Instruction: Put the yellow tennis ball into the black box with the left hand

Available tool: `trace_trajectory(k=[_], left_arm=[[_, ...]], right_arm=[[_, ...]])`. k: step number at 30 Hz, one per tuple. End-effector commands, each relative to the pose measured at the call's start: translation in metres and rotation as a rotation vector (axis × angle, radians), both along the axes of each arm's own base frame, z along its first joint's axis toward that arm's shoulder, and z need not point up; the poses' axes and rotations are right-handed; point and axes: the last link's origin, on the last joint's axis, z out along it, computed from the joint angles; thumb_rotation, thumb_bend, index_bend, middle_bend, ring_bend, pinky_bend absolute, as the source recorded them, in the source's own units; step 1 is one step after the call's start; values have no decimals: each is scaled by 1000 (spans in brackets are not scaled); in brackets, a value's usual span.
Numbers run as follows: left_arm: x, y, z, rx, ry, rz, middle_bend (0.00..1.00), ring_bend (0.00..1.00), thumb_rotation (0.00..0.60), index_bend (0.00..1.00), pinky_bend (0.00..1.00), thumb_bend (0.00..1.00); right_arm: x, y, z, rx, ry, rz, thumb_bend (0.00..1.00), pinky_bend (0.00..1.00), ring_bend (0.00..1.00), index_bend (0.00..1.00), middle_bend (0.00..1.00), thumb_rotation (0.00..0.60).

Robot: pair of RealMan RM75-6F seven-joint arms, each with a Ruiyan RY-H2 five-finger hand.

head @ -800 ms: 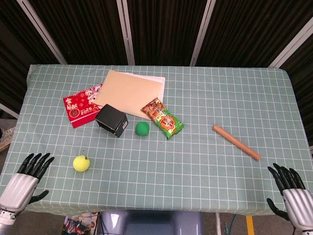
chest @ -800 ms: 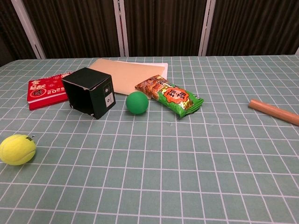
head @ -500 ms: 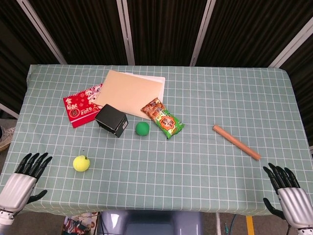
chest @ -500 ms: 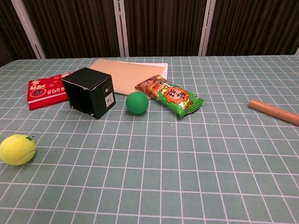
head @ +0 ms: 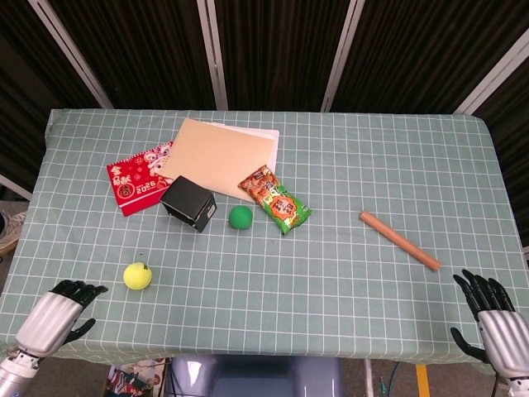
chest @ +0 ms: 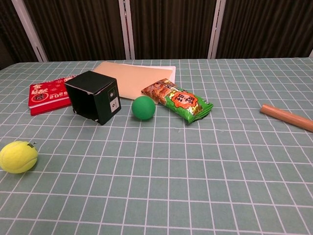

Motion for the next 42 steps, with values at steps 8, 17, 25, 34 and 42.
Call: trace_trajectory(k=[8,17,25,34,42], left_arm=[[-31,-13,-19,-50,83,-37,631,576,600,504,542,338],[-39,-3,-38,-132,145,-20,662,608,600,507,561,339],[-44,19,-53,-176,191,-21,652,594,600,519,560,341],[-27,45,-70,-203,177,-72,628,576,600,504,548,341],[-13,64,-84,-245,177,-90,625,574,600,505,547,340]], right_arm=[[-9,-14,-3,8,5,-39,362,0,0,0,0,600],[-15,-21,-2,5,5,-78,362,0,0,0,0,600],[-19,-22,2,-11,-3,-93,361,0,0,0,0,600],[-23,-23,9,-31,-19,-107,361,0,0,0,0,600],[-25,-24,13,-43,-26,-113,362,0,0,0,0,600]])
